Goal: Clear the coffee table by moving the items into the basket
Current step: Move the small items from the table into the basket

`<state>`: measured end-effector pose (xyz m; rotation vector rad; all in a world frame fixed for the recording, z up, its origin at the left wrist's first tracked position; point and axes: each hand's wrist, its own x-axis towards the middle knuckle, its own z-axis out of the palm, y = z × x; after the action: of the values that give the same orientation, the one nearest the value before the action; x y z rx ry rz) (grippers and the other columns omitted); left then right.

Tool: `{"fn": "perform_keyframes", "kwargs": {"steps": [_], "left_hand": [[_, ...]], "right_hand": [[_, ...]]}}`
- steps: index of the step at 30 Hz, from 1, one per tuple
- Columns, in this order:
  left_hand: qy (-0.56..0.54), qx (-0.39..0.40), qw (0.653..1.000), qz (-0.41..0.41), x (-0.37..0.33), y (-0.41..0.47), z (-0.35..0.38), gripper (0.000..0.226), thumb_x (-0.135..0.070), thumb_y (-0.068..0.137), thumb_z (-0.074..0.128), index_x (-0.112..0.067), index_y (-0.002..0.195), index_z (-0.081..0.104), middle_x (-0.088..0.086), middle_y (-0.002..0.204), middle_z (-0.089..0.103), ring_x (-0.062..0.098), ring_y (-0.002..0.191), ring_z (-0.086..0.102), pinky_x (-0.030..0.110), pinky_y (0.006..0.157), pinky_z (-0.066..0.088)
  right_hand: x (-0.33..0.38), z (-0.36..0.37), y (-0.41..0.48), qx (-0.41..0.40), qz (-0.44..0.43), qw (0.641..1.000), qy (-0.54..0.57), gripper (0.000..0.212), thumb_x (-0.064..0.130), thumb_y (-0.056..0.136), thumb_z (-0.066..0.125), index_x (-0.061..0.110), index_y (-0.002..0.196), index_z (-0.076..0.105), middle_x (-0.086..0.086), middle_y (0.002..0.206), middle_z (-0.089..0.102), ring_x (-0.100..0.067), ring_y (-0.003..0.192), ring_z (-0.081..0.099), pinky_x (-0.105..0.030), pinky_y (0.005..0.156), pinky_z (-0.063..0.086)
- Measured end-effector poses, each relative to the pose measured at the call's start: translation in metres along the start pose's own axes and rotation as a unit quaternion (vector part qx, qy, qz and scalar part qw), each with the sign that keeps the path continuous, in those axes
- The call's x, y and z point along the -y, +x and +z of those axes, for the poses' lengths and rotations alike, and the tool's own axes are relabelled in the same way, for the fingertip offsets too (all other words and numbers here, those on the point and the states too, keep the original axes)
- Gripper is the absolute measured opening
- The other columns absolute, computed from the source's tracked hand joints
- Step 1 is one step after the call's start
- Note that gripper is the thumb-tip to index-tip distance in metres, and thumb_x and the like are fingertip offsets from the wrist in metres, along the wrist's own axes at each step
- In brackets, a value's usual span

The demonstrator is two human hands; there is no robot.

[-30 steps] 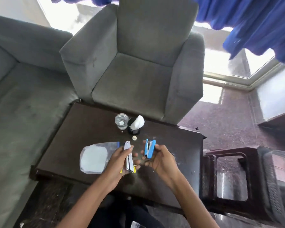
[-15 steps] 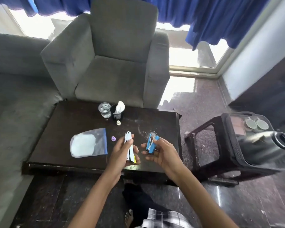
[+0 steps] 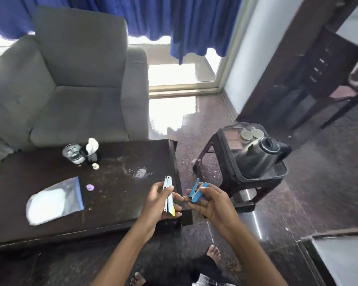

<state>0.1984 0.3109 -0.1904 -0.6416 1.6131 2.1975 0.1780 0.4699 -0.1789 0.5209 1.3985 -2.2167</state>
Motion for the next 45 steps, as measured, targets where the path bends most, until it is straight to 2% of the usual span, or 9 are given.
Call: {"fn": "perform_keyframes", "kwargs": {"steps": [3,6,10,16,23,31,36,40,45], "left_hand": [[-0.004,0.029,0.999,-0.022,0.005,0.024,0.055,0.032,-0.008,0.091,0.054,-0.009,0.12,0.042,0.002,0.077,0.071,0.016,0.054,0.064,0.034,0.059,0.059],[-0.021,0.066,0.997,-0.037,0.012,0.047,0.116,0.043,0.005,0.085,0.058,-0.006,0.124,0.042,0.006,0.096,0.072,0.021,0.068,0.07,0.04,0.072,0.058],[-0.069,0.126,0.987,-0.076,0.015,0.069,0.185,0.044,0.012,0.081,0.059,-0.006,0.119,0.049,0.013,0.113,0.067,0.024,0.078,0.072,0.034,0.071,0.06],[-0.053,0.127,0.987,-0.082,0.004,0.101,0.238,0.041,0.001,0.082,0.063,-0.02,0.117,0.058,0.008,0.1,0.068,0.024,0.076,0.07,0.039,0.074,0.06],[0.027,0.135,0.989,-0.056,-0.021,0.164,0.264,0.049,-0.003,0.077,0.07,-0.021,0.122,0.06,0.001,0.089,0.064,0.016,0.07,0.067,0.036,0.076,0.06],[0.145,0.173,0.974,-0.002,-0.062,0.242,0.294,0.029,0.002,0.077,0.071,-0.02,0.094,0.065,0.003,0.095,0.064,0.011,0.06,0.066,0.019,0.051,0.053],[0.171,0.208,0.963,-0.005,-0.074,0.282,0.315,0.027,0.003,0.077,0.07,-0.015,0.096,0.064,0.007,0.078,0.065,0.01,0.056,0.062,0.018,0.048,0.05],[0.156,0.196,0.967,-0.048,-0.081,0.309,0.338,0.024,0.001,0.082,0.067,-0.014,0.099,0.062,0.003,0.073,0.066,0.005,0.052,0.064,0.017,0.049,0.053],[0.131,0.083,0.986,-0.066,-0.085,0.346,0.358,0.027,-0.006,0.09,0.056,-0.012,0.116,0.055,0.002,0.095,0.062,0.013,0.075,0.061,0.021,0.062,0.053]], "right_hand": [[0.03,-0.051,0.004,-0.013,-0.02,1.0,0.015,0.013,0.004,0.092,0.044,-0.002,0.095,0.055,-0.03,0.098,0.066,-0.035,0.079,0.07,-0.031,0.059,0.058],[0.066,-0.107,0.012,-0.026,-0.035,0.998,0.046,0.013,0.002,0.092,0.042,-0.003,0.096,0.053,-0.033,0.1,0.064,-0.036,0.078,0.07,-0.032,0.06,0.058],[0.112,-0.166,0.022,-0.045,-0.068,0.995,0.065,0.016,0.004,0.092,0.042,-0.003,0.099,0.055,-0.031,0.101,0.064,-0.035,0.08,0.069,-0.032,0.064,0.059],[0.155,-0.212,0.042,-0.049,-0.07,0.992,0.088,0.016,0.003,0.09,0.046,-0.003,0.102,0.055,-0.03,0.102,0.065,-0.038,0.087,0.069,-0.04,0.081,0.056],[0.19,-0.233,0.089,-0.069,-0.061,0.991,0.094,0.012,0.001,0.089,0.05,-0.001,0.099,0.055,-0.027,0.1,0.067,-0.035,0.084,0.07,-0.036,0.075,0.058],[0.243,-0.245,0.15,-0.097,-0.064,0.992,0.048,0.029,0.006,0.071,0.067,0.004,0.099,0.057,-0.015,0.094,0.069,-0.025,0.08,0.07,-0.034,0.07,0.059],[0.265,-0.259,0.182,-0.155,-0.038,0.987,0.02,0.03,-0.005,0.071,0.068,0.001,0.098,0.057,-0.019,0.099,0.06,-0.025,0.081,0.066,-0.032,0.068,0.06],[0.281,-0.278,0.215,-0.18,-0.022,0.983,0.041,0.018,-0.011,0.074,0.065,0.0,0.087,0.058,-0.016,0.085,0.064,-0.02,0.067,0.069,-0.034,0.067,0.06],[0.307,-0.314,0.27,-0.206,-0.015,0.976,0.066,0.021,-0.015,0.076,0.061,0.004,0.082,0.053,-0.016,0.083,0.061,-0.026,0.074,0.064,-0.035,0.066,0.06]]}}
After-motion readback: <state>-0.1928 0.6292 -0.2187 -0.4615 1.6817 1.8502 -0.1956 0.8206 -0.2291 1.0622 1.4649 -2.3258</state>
